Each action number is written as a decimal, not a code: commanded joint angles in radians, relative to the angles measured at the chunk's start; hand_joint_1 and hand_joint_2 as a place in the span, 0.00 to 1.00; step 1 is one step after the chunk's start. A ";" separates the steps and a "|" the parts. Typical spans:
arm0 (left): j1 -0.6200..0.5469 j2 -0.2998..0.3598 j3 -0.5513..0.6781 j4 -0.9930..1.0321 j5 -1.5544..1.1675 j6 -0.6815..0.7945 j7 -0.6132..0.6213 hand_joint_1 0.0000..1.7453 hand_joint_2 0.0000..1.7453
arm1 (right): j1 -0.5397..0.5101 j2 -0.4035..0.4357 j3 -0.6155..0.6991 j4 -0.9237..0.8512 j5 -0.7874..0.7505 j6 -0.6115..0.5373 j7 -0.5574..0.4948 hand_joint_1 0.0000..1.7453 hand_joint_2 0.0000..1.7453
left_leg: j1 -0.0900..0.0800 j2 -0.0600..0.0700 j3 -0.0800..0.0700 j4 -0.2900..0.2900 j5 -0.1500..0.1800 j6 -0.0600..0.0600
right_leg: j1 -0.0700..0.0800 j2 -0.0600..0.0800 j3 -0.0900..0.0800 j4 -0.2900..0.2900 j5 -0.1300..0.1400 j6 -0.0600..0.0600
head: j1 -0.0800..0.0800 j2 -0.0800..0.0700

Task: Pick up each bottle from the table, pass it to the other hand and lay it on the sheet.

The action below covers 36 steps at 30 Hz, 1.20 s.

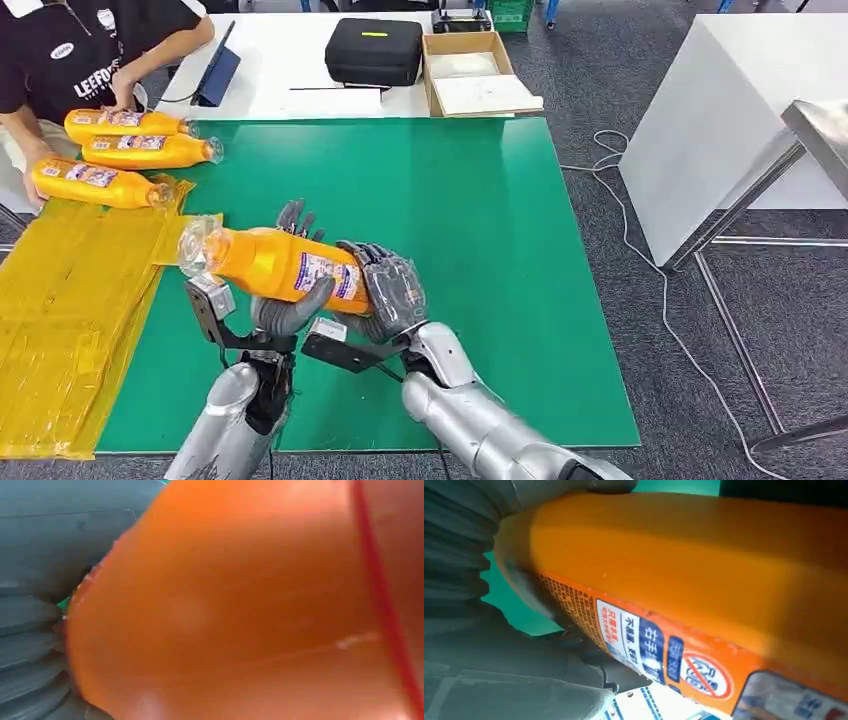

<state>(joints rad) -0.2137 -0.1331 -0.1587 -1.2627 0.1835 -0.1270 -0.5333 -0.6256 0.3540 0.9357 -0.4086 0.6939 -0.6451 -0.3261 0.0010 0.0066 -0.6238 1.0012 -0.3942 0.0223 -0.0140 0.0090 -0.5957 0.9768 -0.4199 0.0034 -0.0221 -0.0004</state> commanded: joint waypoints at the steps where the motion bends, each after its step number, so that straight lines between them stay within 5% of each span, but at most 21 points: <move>1: -0.080 -0.003 -0.026 0.033 -0.008 -0.009 0.008 0.00 1.00 | 0.039 -0.005 0.244 0.067 0.032 0.036 -0.019 1.00 1.00 | 0.001 -0.006 0.004 -0.001 -0.001 -0.002 | 0.001 -0.007 0.006 -0.001 -0.002 -0.001 | 0.000 0.000; 4: -0.096 -0.004 -0.036 0.028 -0.027 -0.012 -0.004 0.00 1.00 | 0.064 -0.005 0.296 0.039 0.026 0.043 -0.021 1.00 1.00 | 0.001 -0.006 0.003 -0.001 0.000 -0.002 | 0.001 -0.007 0.005 -0.001 -0.002 -0.001 | 0.000 0.000; 5: -0.099 -0.003 -0.042 0.023 -0.036 -0.011 -0.012 1.00 1.00 | 0.067 -0.005 0.307 0.032 0.020 0.046 -0.021 1.00 1.00 | 0.001 -0.007 0.004 -0.001 -0.001 -0.002 | 0.001 -0.007 0.006 -0.002 -0.002 -0.001 | 0.000 0.000; 36: -0.067 0.001 -0.049 -0.037 -0.042 0.017 -0.046 1.00 1.00 | 0.042 -0.005 0.364 0.041 -0.058 0.047 -0.018 1.00 1.00 | 0.002 -0.008 0.002 0.000 0.000 -0.002 | 0.002 -0.008 0.004 -0.001 -0.002 -0.001 | 0.000 0.000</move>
<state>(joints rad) -0.1575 -0.1297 -0.1411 -1.3104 0.1469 -0.1034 -0.5871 -0.6466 0.3464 1.1284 -0.4040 0.6149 -0.6004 -0.3105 0.0010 0.0080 -0.6237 1.0013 -0.3944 0.0222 -0.0140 0.0107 -0.5968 0.9767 -0.4199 0.0034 -0.0225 -0.0004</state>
